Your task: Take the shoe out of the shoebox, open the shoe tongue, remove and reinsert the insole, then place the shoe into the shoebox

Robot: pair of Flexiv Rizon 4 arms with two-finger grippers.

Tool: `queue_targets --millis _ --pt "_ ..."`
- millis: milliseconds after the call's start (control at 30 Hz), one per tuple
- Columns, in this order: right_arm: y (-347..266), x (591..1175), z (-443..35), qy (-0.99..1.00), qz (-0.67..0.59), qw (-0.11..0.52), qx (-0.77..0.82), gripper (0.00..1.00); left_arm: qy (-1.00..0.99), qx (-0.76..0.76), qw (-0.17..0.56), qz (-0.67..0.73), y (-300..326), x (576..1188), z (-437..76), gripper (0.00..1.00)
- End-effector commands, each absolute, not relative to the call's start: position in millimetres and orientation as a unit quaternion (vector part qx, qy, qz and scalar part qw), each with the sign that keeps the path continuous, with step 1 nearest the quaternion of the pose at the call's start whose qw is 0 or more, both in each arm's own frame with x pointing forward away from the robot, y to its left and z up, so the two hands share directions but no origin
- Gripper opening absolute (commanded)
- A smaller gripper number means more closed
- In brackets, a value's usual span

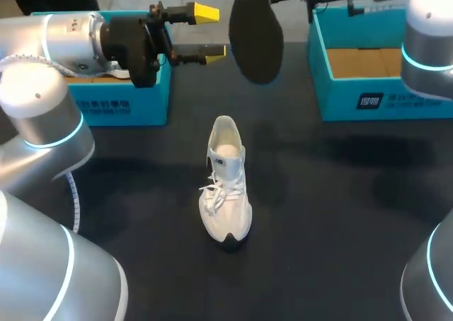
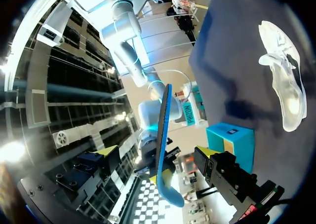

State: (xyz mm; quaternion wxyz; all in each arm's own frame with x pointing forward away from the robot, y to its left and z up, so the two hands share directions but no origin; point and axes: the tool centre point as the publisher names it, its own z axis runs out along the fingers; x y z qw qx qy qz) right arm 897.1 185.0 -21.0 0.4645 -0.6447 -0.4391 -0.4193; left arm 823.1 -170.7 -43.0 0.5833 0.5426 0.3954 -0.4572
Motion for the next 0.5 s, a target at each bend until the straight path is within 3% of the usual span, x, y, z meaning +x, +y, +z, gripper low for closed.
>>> queue_targets --millis 33,500 --pt "198 893 -27 -0.431 -0.422 0.473 -0.642 0.0 0.393 0.541 0.589 -0.454 -183 829 -44 1.0" --pt "207 877 -42 -0.412 -0.413 0.49 -0.647 0.0 0.395 0.539 0.588 -0.456 -194 840 -49 1.0"
